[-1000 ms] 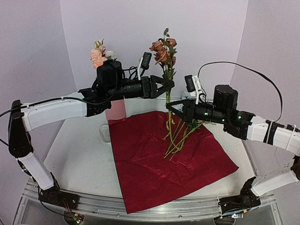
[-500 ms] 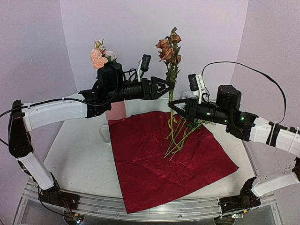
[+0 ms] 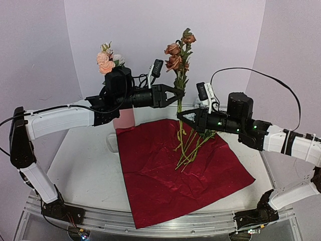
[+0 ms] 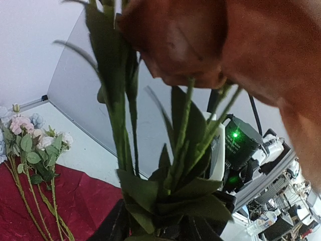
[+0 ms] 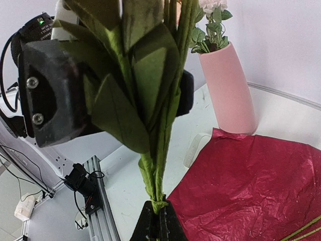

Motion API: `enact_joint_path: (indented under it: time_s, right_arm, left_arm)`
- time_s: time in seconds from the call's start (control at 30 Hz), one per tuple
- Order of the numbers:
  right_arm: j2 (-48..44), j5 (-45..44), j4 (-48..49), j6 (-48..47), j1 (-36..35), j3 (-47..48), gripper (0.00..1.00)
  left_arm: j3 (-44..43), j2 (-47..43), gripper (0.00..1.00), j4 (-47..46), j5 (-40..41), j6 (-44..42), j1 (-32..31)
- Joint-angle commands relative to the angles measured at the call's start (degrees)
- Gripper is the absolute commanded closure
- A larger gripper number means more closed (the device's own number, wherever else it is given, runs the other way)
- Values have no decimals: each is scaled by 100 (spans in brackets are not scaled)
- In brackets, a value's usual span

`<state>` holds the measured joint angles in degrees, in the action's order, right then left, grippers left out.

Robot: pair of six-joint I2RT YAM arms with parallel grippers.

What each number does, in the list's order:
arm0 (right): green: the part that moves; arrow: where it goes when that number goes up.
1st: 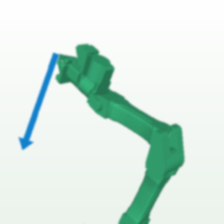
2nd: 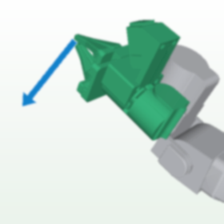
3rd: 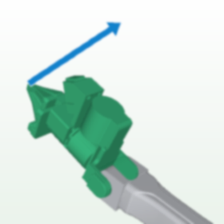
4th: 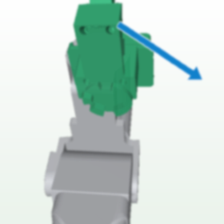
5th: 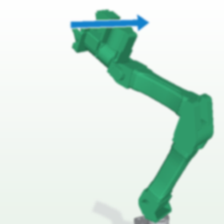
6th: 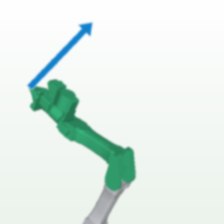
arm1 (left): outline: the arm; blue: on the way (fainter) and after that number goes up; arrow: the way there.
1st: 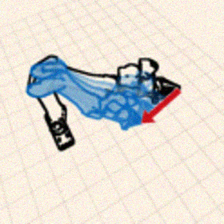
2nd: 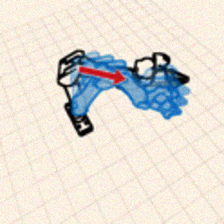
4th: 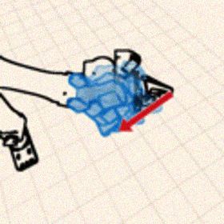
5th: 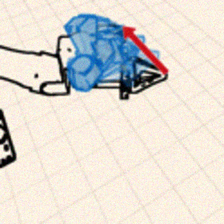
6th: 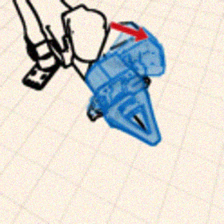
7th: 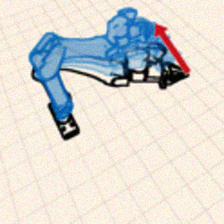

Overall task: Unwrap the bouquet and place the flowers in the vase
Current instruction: Insert the fake flower into the vase.

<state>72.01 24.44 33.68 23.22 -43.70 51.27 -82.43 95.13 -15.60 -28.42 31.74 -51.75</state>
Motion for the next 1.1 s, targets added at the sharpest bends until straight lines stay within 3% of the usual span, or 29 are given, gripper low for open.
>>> enact_joint_path:
  time_s: [0.0, 0.13, 0.23, 0.47, 0.67, 1.07]
  right_arm:
    - [23, 61, 289, 42, -25, 266, 87]
    - [-31, -143, 270, 63, -25, 208, 36]
    - [-132, -354, 262, 19, -25, 99, 19]
    - [-318, -997, 202, -16, -25, -99, 12]
    - [-430, -1181, 191, -107, -25, -222, 12]
    - [-812, -1295, 186, -155, -25, -480, 12]
  left_arm:
    - [-133, -154, 80, -259, -18, -78, -12]
    - [97, -307, 95, -251, 228, -401, -10]
    - [423, -637, 98, -250, 822, -850, -2]
    - [1177, -1438, 98, -233, 2894, -2459, -1]
    - [566, -1466, 96, -243, 4911, -4045, 107]
    - [-1161, -531, 100, -294, 4614, -4651, 1128]
